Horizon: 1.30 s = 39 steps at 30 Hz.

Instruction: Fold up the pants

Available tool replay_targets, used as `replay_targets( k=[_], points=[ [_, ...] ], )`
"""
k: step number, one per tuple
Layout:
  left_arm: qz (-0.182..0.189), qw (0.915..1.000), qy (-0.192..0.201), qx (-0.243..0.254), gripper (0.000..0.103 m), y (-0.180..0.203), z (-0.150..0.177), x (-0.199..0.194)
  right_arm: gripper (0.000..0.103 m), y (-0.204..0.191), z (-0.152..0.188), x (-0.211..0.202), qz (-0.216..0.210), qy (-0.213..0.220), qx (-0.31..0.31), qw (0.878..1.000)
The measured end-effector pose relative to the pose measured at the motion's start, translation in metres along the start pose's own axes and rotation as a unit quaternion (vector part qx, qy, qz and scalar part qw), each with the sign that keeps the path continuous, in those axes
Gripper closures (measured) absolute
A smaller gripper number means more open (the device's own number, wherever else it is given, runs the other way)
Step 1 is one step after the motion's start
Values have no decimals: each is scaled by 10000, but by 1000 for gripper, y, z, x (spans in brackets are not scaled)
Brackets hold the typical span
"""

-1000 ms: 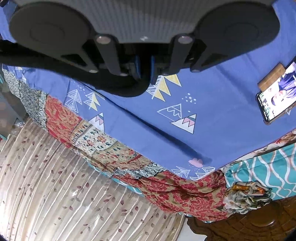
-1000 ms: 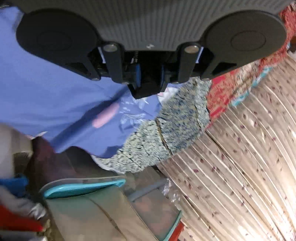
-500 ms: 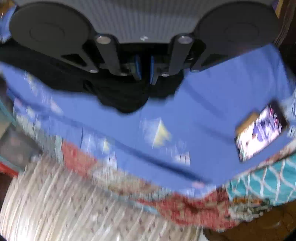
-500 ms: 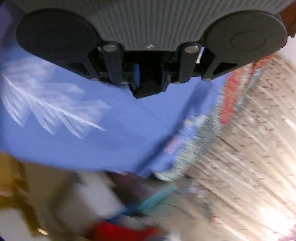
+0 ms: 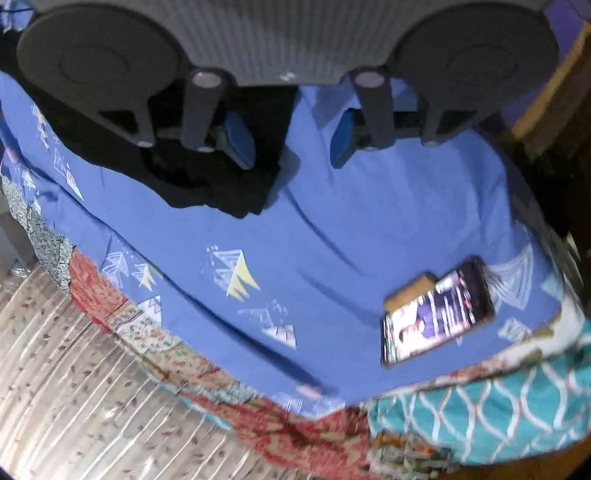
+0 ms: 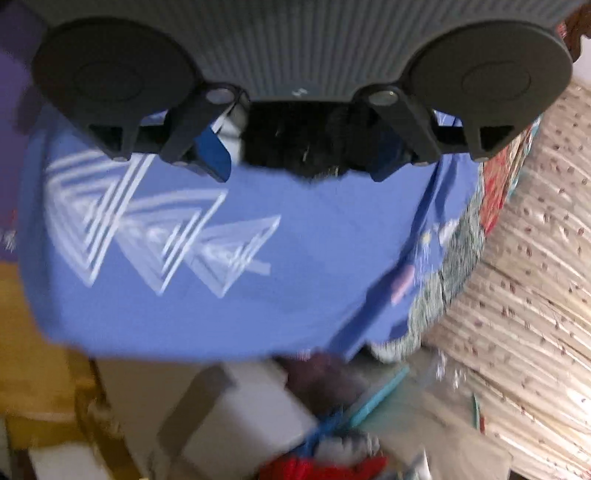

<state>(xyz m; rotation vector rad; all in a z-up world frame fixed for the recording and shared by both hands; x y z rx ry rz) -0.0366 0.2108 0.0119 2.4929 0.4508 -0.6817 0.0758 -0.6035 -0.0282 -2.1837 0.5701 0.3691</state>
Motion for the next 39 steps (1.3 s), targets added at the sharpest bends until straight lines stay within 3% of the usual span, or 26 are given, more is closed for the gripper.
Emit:
replay_targets(
  k=[3, 6, 8, 10, 12, 14, 15, 16, 18, 20, 22, 24, 25, 26, 27, 28, 30, 31, 34, 39],
  points=[
    [-23, 9998, -193, 75, 57, 13, 5, 17, 19, -15, -3, 15, -85, 21, -559, 9984],
    [19, 9995, -277, 148, 56, 29, 9, 26, 18, -50, -10, 22, -514, -89, -1496, 9874],
    [-15, 9992, -319, 238, 56, 39, 13, 31, 16, -74, -8, 26, -1049, -434, -2071, 9717],
    [-52, 9986, -397, 335, 56, 50, 18, 38, 16, -89, 0, 35, -1249, -743, -2630, 9538],
    [-78, 9980, -452, 442, 56, 62, 21, 45, 16, -91, 11, 51, -1091, -1022, -3099, 9389],
    [-51, 9970, -466, 622, 56, 78, 24, 51, 20, -84, 24, 74, -805, -1469, -3207, 9323],
    [-42, 9963, -437, 738, 56, 87, 24, 52, 35, -75, 32, 87, -509, -1770, -3217, 9288],
    [-45, 9953, -367, 899, 56, 97, 24, 52, 38, -68, 36, 93, -263, -1831, -3282, 9263],
    [-100, 9910, -145, 1324, 56, 113, 23, 50, 73, -72, 37, 89, -328, -1794, -3222, 9289],
    [-182, 9859, -49, 1665, 56, 123, 26, 51, 78, -87, 29, 77, -546, -1741, -2835, 9415],
    [-299, 9836, -95, 1778, 56, 125, 28, 55, 78, -114, 7, 58, -1022, -1160, -2611, 9529],
    [-440, 9844, -223, 1689, 58, 121, 30, 61, 78, -130, -20, 45, -1591, -505, -1854, 9684],
    [-486, 9850, -276, 1630, 58, 118, 31, 63, 77, -133, -25, 47, -1643, -325, -1637, 9722],
    [-520, 9855, -308, 1587, 58, 115, 30, 65, 72, -132, -24, 56, -1452, -176, -1666, 9751],
    [-562, 9856, -324, 1564, 58, 113, 31, 67, 59, -128, -18, 66, -1163, -133, -1849, 9758],
    [-601, 9856, -335, 1546, 58, 111, 31, 67, 53, -122, -8, 81, -796, -159, -2078, 9748],
    [-615, 9867, -341, 1462, 57, 106, 29, 65, 50, -108, 2, 100, -242, -155, -2290, 9730],
    [-607, 9873, -320, 1432, 57, 104, 28, 62, 50, -100, -3, 100, -169, -42, -2111, 9773],
    [-669, 9872, -238, 1425, 56, 95, 22, 54, 45, -76, -24, 76, -462, 293, -956, 9939],
    [-743, 9911, -230, 1082, 55, 75, 11, 47, 23, -34, -28, 24, -542, 423, -609, 9958]
  ],
)
Point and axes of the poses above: each gripper's, at about its wrist camera, not at the fingertips, and x roughly the way its jaws point, y to its right, z to its underside, the point moved 7 cm from there along x, roughly the way its jaws point, and after that the axes turned 15 degrees about y, right-handed, at the moved point
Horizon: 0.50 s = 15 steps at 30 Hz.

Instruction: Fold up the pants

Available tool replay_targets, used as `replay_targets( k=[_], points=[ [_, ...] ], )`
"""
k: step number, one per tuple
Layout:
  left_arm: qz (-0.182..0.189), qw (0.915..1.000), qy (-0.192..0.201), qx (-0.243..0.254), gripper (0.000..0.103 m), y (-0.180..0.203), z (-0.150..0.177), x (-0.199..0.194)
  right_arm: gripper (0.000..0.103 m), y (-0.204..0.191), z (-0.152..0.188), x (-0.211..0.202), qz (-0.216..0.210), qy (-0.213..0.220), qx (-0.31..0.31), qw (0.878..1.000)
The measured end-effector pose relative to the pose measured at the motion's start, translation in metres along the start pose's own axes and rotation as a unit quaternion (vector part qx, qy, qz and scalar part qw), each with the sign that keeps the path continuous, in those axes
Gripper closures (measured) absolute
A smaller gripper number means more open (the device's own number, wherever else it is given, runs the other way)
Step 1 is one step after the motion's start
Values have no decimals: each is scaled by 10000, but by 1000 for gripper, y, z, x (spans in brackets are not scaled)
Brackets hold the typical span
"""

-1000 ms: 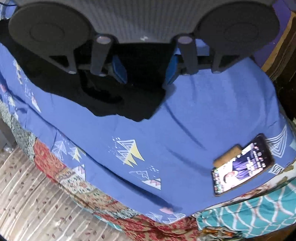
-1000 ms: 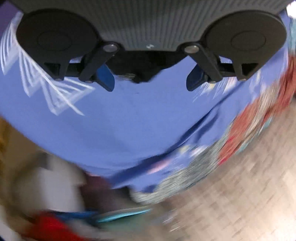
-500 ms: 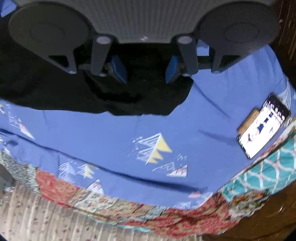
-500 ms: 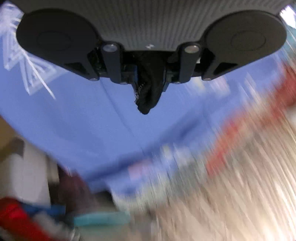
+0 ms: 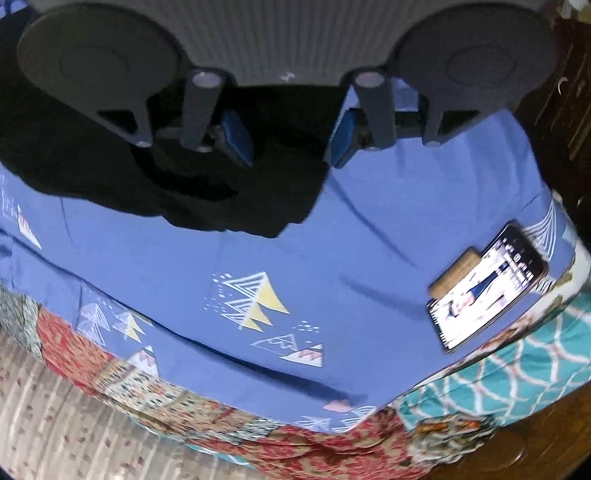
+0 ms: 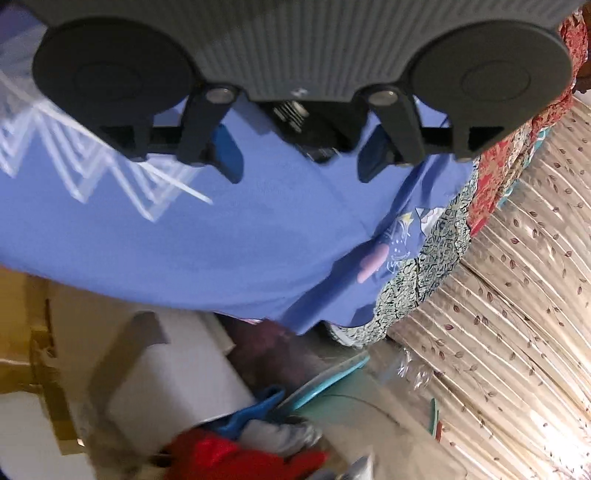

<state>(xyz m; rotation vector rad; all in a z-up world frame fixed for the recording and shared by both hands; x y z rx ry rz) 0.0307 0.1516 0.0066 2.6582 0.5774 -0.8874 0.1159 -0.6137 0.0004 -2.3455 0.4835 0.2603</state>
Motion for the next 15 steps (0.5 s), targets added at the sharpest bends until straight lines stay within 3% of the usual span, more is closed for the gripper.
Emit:
replay_targets(
  k=[5, 6, 7, 8, 9, 11, 13, 15],
  points=[
    [-47, 9998, 29, -181, 54, -13, -7, -2, 21, 13, 32, -2, -33, -442, 449, 9980],
    [-55, 9997, 58, -235, 54, -15, -8, -5, 25, 10, 37, -1, 10, -530, 444, 9976],
    [-55, 9995, 97, -290, 54, -18, -9, -8, 34, 5, 44, 4, 30, -667, 401, 9970],
    [-56, 9993, 136, -340, 53, -22, -10, -11, 68, -1, 51, 8, 129, -763, 227, 9967],
    [-71, 9991, 177, -384, 53, -26, -12, -15, 77, -6, 53, 12, 311, -755, -33, 9967],
    [-119, 9986, 257, -455, 52, -36, -13, -23, 79, -19, 51, 12, 711, -512, -590, 9944],
    [-163, 9977, 313, -586, 49, -49, -13, -29, 76, -30, 47, 7, 1161, -104, -1334, 9842],
    [-112, 9968, 313, -729, 47, -57, -13, -30, 51, -38, 47, 2, 1517, 302, -1850, 9705]
  ],
)
Point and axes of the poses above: each gripper's, at about its wrist camera, not at the fingertips, and x roughly the way its jaws point, y to its right, z to its underside, the point moved 7 cm from there along x, roughly the way its jaws point, and after that the axes turned 15 degrees about y, right-handed, at the moved point
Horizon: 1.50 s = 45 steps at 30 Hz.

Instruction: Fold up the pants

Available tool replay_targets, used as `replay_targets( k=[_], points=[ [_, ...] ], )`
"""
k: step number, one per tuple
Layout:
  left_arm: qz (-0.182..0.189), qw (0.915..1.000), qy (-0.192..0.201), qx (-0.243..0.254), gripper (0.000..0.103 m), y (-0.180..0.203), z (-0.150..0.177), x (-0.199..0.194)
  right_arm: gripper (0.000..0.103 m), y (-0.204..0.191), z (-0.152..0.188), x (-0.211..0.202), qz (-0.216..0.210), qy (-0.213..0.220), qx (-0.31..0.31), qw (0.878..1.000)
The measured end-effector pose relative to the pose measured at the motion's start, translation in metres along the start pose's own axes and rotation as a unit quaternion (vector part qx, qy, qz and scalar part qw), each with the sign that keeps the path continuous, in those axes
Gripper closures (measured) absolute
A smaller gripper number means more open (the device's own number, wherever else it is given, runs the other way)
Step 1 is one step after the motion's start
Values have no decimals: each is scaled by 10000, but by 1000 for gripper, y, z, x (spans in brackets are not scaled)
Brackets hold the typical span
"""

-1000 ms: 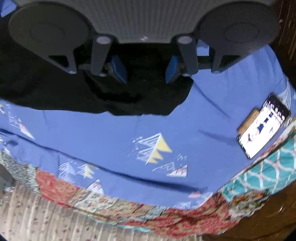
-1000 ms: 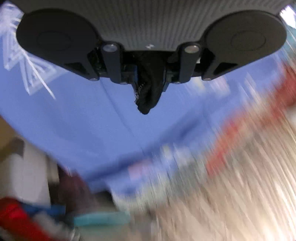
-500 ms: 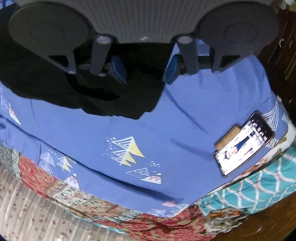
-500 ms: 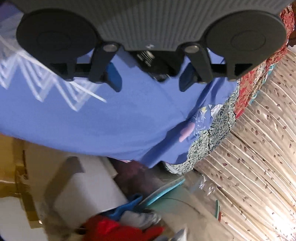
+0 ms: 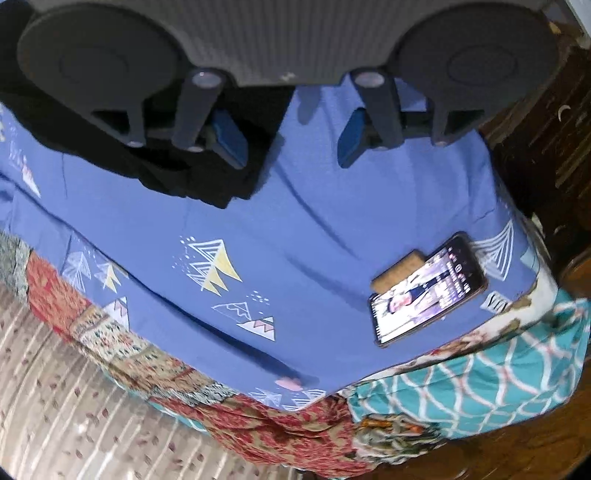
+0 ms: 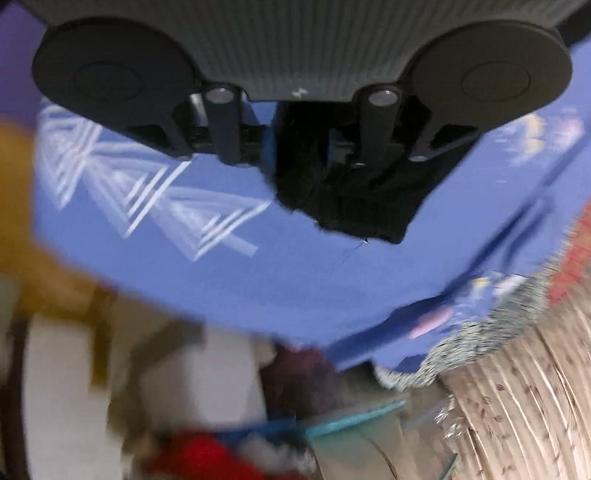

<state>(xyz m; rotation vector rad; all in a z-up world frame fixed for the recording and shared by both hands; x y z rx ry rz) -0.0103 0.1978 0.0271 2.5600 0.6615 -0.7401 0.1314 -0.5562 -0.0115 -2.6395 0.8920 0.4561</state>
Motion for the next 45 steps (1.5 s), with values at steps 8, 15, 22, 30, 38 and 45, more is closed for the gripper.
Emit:
replay_targets(
  k=[8, 15, 22, 30, 38, 45],
  points=[
    [496, 9985, -244, 26, 45, -2, 17, 10, 42, -40, -33, -73, -546, 1007, 452, 9924],
    [856, 9913, -677, -736, 42, -32, 55, 21, 36, -258, 6, -175, -4488, -195, -1006, 8878],
    [1486, 9701, -957, -1663, 36, -57, 74, 15, 19, -421, 142, -335, -6838, -1161, -2937, 6578],
    [1781, 9635, -871, -1797, 32, -69, 75, 4, 73, -472, 268, -386, -6497, -992, -4966, 5670],
    [2820, 9166, -1393, -2469, 8, -29, 78, 32, 90, -477, 178, -340, -6246, -2121, -2750, 6994],
    [2841, 9102, -1725, -2471, 91, 1, 82, 89, 90, -477, 150, -333, -6338, -2033, -2117, 7157]
  ],
)
Point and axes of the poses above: each gripper's, at about its wrist camera, not at the fingertips, and x roughly the way its jaws point, y to its right, z to its underside, the point moved 7 cm from there along x, roughly the way its jaws point, and after that the axes turned 15 degrees about y, right-handed, at the moved point
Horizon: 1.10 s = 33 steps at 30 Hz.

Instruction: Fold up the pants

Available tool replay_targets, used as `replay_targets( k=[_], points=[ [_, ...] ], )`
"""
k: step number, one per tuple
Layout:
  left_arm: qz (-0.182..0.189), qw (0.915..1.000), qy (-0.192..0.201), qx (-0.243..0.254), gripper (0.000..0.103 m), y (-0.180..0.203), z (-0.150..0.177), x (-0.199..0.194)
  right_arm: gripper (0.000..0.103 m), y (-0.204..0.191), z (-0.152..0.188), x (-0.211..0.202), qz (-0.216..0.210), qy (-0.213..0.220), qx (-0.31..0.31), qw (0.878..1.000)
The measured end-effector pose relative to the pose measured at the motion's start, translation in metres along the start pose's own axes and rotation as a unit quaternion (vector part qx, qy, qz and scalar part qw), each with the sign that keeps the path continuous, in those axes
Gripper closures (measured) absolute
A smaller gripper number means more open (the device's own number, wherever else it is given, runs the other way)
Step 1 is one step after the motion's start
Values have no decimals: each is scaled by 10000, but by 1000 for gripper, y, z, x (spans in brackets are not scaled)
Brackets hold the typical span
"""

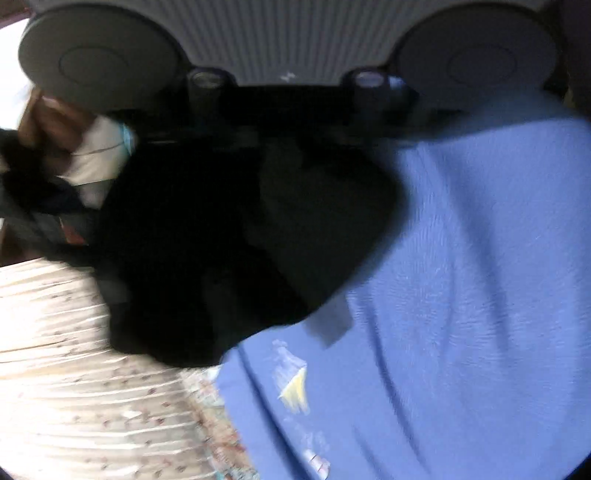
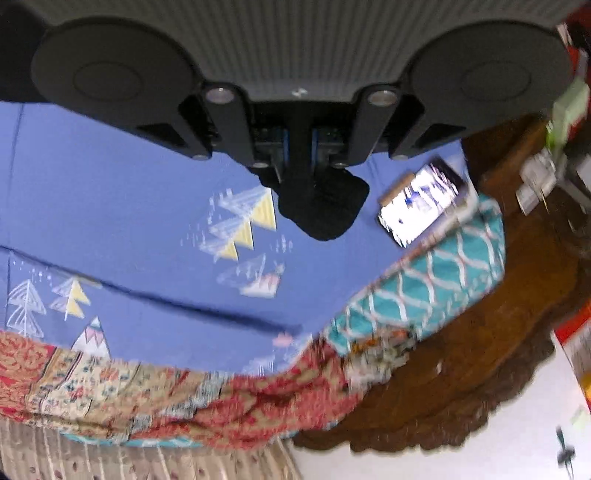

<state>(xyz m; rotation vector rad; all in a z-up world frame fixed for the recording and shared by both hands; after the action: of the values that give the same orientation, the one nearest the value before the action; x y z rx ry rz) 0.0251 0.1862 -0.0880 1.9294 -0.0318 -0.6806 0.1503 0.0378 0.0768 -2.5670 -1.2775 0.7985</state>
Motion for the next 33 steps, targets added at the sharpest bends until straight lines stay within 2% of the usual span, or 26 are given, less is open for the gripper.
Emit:
replay_targets(
  k=[1, 3, 6, 8, 10, 13, 14, 15, 16, 18, 20, 21, 22, 24, 26, 28, 30, 31, 33],
  points=[
    [-159, 9998, 81, 129, 91, 2, -5, 4, 90, -1, -6, -2, -28, 130, -43, 9999],
    [-327, 9955, 492, 745, 92, 22, -19, 0, 90, -7, -15, -7, -104, 337, -212, 9992],
    [-321, 9798, 1231, 1542, 92, 52, -36, -22, 90, -29, -22, -16, -464, 598, -391, 9964],
    [-492, 9756, 1315, 1689, 91, 52, -36, -26, 90, -49, -12, -16, -792, 622, -608, 9931],
    [-629, 9790, 1136, 1572, 91, 42, -29, -23, 90, -68, 17, -9, -1138, 307, -825, 9896],
    [-670, 9875, 875, 1129, 82, 11, -11, -30, 84, -80, 88, 21, -1229, -623, -1169, 9835],
    [-843, 9887, 791, 953, 84, -4, -4, -35, 80, -80, 118, 34, -1252, -1105, -1089, 9799],
    [-926, 9903, 674, 793, 85, -19, 2, -40, 72, -77, 138, 42, -1221, -1309, -969, 9791],
    [-833, 9927, 650, 582, 83, -30, 7, -47, 68, -75, 152, 47, -1161, -1387, -863, 9797],
    [-530, 9961, 706, 39, 70, -47, 9, -66, 42, -76, 161, 51, -1264, -1399, -582, 9803],
    [-544, 9943, 914, -62, 63, -50, 2, -83, 36, -85, 154, 49, -1494, -1398, -519, 9775],
    [-673, 9921, 1058, 66, 53, -48, -1, -89, 36, -88, 148, 47, -1580, -1373, -555, 9763],
    [-768, 9896, 1195, 208, 50, -44, -7, -93, 36, -90, 140, 44, -1664, -1302, -578, 9757],
    [-685, 9870, 1388, 427, 46, -30, -25, -94, 37, -86, 123, 35, -1713, -1033, -484, 9786],
    [-641, 9849, 1477, 643, 46, -17, -44, -90, 37, -73, 110, 28, -1513, -780, -333, 9848],
    [-644, 9801, 1583, 1013, 46, 2, -58, -79, 43, -58, 104, 22, -1236, -662, -168, 9900],
    [-627, 9730, 1612, 1529, 45, 28, -70, -68, 57, -46, 109, 14, -1074, -681, -67, 9919],
    [-623, 9688, 1568, 1814, 44, 40, -73, -65, 60, -42, 115, 10, -1059, -756, -16, 9915],
    [-694, 9608, 1303, 2346, 35, 57, -78, -39, 64, -45, 133, 4, -1141, -953, 47, 9889]
  ],
)
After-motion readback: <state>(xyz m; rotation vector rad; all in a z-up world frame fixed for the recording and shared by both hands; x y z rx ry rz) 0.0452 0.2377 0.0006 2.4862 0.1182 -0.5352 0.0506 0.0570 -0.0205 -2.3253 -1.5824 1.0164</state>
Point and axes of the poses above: each gripper's, at about its wrist camera, not at the fingertips, and x roughly the way its jaws point, y to its right, z to its underside, the point moved 7 cm from there along x, roughly the way its jaws point, and after that the axes turned 15 degrees about y, right-handed, at the moved point
